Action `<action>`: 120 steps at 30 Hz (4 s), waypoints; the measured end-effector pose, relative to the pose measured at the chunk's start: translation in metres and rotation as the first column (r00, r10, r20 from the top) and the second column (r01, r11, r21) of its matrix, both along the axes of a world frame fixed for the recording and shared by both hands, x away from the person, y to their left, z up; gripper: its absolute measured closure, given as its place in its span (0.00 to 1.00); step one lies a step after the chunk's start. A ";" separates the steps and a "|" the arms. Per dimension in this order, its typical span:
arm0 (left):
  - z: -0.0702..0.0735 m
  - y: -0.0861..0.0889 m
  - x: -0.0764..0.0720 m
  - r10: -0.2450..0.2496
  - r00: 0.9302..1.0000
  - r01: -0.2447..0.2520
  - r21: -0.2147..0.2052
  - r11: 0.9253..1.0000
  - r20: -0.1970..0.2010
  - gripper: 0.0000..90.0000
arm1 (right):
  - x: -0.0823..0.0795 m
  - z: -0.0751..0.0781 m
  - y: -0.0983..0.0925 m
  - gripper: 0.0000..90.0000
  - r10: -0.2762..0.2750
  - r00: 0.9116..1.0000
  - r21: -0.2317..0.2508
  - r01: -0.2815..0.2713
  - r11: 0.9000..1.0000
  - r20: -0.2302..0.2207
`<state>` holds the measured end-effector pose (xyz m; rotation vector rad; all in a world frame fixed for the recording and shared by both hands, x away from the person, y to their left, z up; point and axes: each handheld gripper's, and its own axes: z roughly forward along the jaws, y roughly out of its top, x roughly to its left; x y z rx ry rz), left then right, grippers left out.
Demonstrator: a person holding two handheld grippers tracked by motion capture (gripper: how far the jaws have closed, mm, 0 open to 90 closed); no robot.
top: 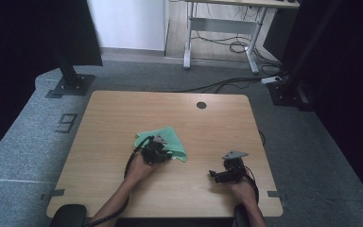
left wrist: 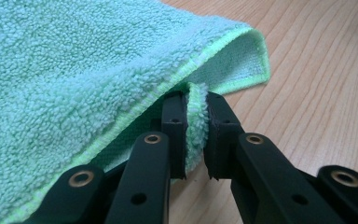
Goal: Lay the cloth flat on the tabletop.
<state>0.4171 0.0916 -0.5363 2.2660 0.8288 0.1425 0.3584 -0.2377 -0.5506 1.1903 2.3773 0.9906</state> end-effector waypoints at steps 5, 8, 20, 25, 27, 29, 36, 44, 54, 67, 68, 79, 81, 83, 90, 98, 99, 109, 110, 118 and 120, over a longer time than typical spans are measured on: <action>0.000 -0.001 -0.003 -0.005 1.000 0.005 0.008 1.000 0.015 0.88 | 0.007 0.007 0.009 0.22 0.026 0.999 0.059 -0.024 0.998 -0.029; -0.001 -0.002 -0.006 -0.012 0.999 0.011 0.018 1.000 0.030 0.88 | 0.009 0.010 0.014 0.25 0.043 0.999 0.064 -0.042 0.997 -0.020; -0.002 -0.003 -0.012 -0.020 0.998 0.019 0.029 0.999 0.063 0.88 | 0.030 0.032 0.066 0.48 0.168 0.986 0.082 -0.168 0.982 0.003; -0.002 -0.002 -0.011 -0.021 0.998 0.020 0.019 1.000 0.055 0.88 | 0.039 0.034 0.087 0.52 0.201 0.980 0.051 -0.200 0.978 -0.009; -0.003 -0.002 -0.011 -0.022 0.998 0.021 0.017 1.000 0.054 0.88 | 0.044 0.033 0.095 0.54 0.209 0.978 0.046 -0.208 0.977 -0.022; -0.003 -0.001 -0.011 -0.023 0.998 0.022 0.016 1.000 0.053 0.88 | 0.050 0.030 0.102 0.55 0.218 0.975 0.029 -0.217 0.976 -0.033; -0.002 -0.002 -0.010 -0.028 0.998 0.027 0.025 0.999 0.054 0.88 | 0.061 0.019 0.112 0.69 0.212 0.974 -0.001 -0.213 0.977 -0.083; -0.001 -0.003 -0.009 -0.038 0.998 0.036 0.035 0.999 0.052 0.87 | 0.062 0.018 0.111 0.95 0.210 0.973 0.006 -0.210 0.978 -0.096; 0.009 0.011 -0.007 -0.003 0.996 -0.004 0.073 0.997 0.094 0.88 | 0.061 0.025 0.090 0.96 0.153 0.985 -0.009 -0.154 0.988 -0.081; 0.024 0.054 -0.002 0.102 0.988 -0.106 0.034 0.994 0.113 0.88 | 0.058 0.033 0.048 0.95 0.079 0.994 0.014 -0.079 0.997 -0.071; 0.024 0.057 -0.002 0.109 0.988 -0.113 0.030 0.993 0.112 0.88 | 0.058 0.033 0.046 0.95 0.076 0.994 0.017 -0.075 0.997 -0.072; 0.027 0.087 -0.005 0.163 0.981 -0.164 0.004 0.986 0.106 0.88 | 0.054 0.030 0.021 0.95 0.036 0.996 0.032 -0.034 0.999 -0.083; 0.026 0.089 -0.005 0.164 0.981 -0.165 0.005 0.986 0.100 0.88 | 0.054 0.028 0.018 0.95 0.034 0.995 0.040 -0.031 0.999 -0.093; 0.023 0.089 -0.005 0.163 0.983 -0.164 0.005 0.986 0.088 0.86 | 0.054 0.026 0.018 0.94 0.035 0.995 0.042 -0.031 0.999 -0.096; 0.017 0.089 -0.005 0.143 0.988 -0.144 0.014 0.989 0.050 0.60 | 0.053 0.022 0.019 0.77 0.037 0.994 0.025 -0.035 0.999 -0.100; 0.026 0.095 -0.013 0.125 0.991 -0.126 0.011 0.992 0.054 0.52 | 0.048 0.040 0.018 0.63 0.048 0.997 0.051 -0.045 0.998 -0.065; 0.026 0.095 -0.013 0.125 0.991 -0.126 0.011 0.992 0.054 0.52 | 0.048 0.040 0.018 0.63 0.048 0.997 0.051 -0.045 0.998 -0.065; 0.015 0.109 -0.017 0.163 0.986 -0.164 0.020 0.986 0.035 0.52 | 0.041 0.064 0.031 0.59 0.103 0.994 0.039 -0.102 0.994 -0.026; 0.014 0.110 -0.017 0.167 0.985 -0.168 0.020 0.986 0.034 0.52 | 0.041 0.064 0.032 0.59 0.105 0.994 0.043 -0.104 0.994 -0.028; 0.010 0.123 -0.022 0.206 0.978 -0.207 0.019 0.978 0.038 0.49 | 0.036 0.055 0.072 0.66 0.225 0.972 0.080 -0.220 0.972 -0.067; 0.008 0.128 -0.023 0.220 0.975 -0.220 0.013 0.975 0.036 0.48 | 0.035 0.051 0.088 0.66 0.264 0.962 0.083 -0.258 0.963 -0.071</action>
